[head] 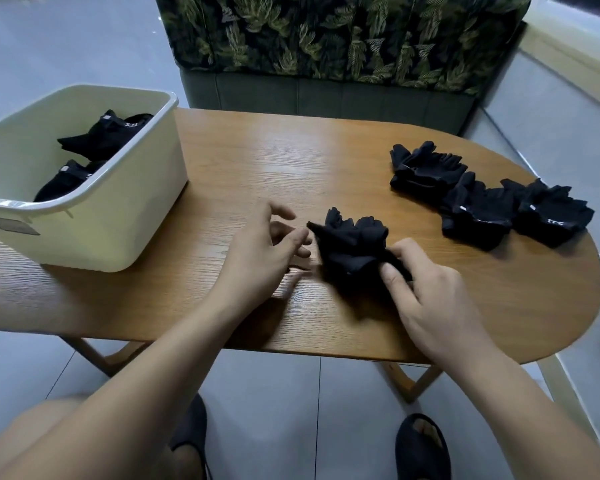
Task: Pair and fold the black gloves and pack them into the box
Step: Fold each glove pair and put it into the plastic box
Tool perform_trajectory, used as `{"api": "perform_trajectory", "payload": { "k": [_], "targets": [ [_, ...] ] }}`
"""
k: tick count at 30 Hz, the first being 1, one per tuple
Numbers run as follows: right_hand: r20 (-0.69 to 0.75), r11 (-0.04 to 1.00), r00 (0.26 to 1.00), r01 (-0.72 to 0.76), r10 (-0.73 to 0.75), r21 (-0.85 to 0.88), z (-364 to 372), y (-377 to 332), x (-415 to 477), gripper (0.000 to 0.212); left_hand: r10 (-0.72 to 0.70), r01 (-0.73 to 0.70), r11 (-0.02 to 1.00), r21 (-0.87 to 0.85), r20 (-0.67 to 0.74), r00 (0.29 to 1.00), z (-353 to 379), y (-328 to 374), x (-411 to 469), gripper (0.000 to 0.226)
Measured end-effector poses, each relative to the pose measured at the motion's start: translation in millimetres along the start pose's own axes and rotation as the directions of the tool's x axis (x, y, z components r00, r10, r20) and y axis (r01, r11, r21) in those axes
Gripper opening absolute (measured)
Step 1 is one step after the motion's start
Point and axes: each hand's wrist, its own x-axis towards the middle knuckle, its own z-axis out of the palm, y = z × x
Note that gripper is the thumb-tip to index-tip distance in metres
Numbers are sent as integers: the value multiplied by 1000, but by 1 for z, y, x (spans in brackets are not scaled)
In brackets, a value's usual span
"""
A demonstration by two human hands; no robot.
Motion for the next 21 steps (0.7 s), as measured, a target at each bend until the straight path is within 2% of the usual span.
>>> {"api": "perform_trajectory", "payload": {
  "k": [1, 2, 4, 5, 9, 11, 14, 16, 18, 21],
  "targets": [
    [-10, 999, 999, -32, 32, 41, 0, 1, 1, 4, 0, 1, 1000, 19, -35, 999, -1, 0, 0, 15],
    [-18, 996, 998, -52, 54, 71, -1, 1, 1, 6, 30, -22, 994, 109, -68, 997, -1, -1, 1, 13],
    [-25, 995, 998, -56, 59, 81, -2, -1, 1, 9, 75, -53, 947, 317, -57, 996, -1, -4, 1, 15],
    [-20, 996, 998, -51, 52, 74, -2, -3, 1, 9, 74, -59, 933, 356, -30, 997, 2, -5, 0, 18],
    [-1, 998, 999, -47, 47, 51, -2, -6, -1, 6, 109, -128, 947, 294, 83, 991, 15, -1, 0, 21],
    [10, 996, 998, -65, 64, 67, -2, -5, -2, 3, 128, -169, 933, 319, 144, 981, 20, -2, 4, 27],
    [28, 999, 999, -37, 36, 39, -2, -9, -3, 20, 124, -202, 902, 381, 219, 968, 27, -3, 5, 37],
    [17, 1000, 1000, 4, -4, -26, 0, -12, -3, 28, 129, -214, 886, 412, 223, 966, 31, -1, 3, 35],
    [-19, 999, 1000, -6, 5, -52, 1, -13, -3, 20, 135, -207, 876, 437, 189, 973, 30, -2, 5, 29],
    [-52, 997, 996, -76, 75, -18, 1, -9, -2, 9, 102, -150, 902, 405, 137, 985, 24, -3, 9, 32]
  ]
}}
